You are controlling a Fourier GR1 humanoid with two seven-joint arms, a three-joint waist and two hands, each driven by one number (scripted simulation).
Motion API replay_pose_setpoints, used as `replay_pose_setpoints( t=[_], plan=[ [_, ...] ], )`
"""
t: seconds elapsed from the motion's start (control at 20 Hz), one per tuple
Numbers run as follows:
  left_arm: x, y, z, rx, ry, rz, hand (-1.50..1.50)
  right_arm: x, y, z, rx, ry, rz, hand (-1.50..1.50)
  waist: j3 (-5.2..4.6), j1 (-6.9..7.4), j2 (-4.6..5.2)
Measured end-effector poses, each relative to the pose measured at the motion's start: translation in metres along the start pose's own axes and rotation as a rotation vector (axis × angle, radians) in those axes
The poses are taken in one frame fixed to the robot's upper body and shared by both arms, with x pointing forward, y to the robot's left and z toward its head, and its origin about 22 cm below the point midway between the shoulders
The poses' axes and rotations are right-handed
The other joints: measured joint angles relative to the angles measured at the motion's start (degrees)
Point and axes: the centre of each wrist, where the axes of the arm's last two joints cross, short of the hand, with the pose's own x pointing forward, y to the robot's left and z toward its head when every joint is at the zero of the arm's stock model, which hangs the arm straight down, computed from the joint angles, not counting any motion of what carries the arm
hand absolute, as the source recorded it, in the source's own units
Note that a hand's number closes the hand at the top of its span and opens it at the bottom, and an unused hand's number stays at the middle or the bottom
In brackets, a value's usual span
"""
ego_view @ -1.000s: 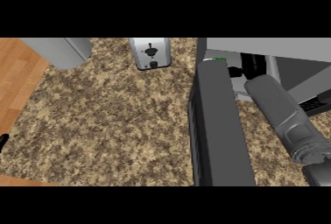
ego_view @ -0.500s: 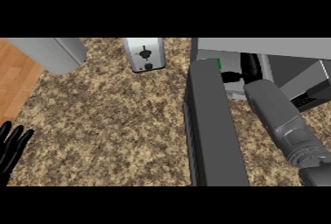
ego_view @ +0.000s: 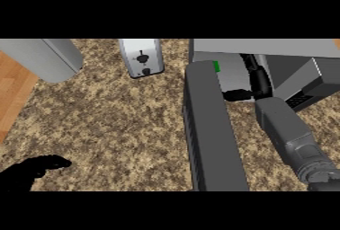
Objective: Pick up the milk, place it into the microwave and close the microwave
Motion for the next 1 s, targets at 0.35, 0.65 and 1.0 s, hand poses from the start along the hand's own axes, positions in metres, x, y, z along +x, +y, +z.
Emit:
replay_pose_setpoints(
  t=[0.35,0.65,1.0],
  plan=[
    [-0.005,-0.025,-0.023,-0.053,0.038,0.028,1.50,-0.024,0.006,0.036,0.044,0.039,-0.182,-1.50,-0.08,-1.73,-0.75],
    [-0.016,-0.043,-0.032,-0.089,0.071,0.060,1.50,-0.045,-0.002,0.074,0.062,0.059,-0.220,-1.50,-0.17,-2.91,-1.36],
    [-0.021,-0.070,-0.054,-0.169,0.088,0.026,1.50,-0.060,-0.016,0.118,0.057,0.079,-0.223,-1.50,-0.25,-4.21,-1.88]
  ],
)
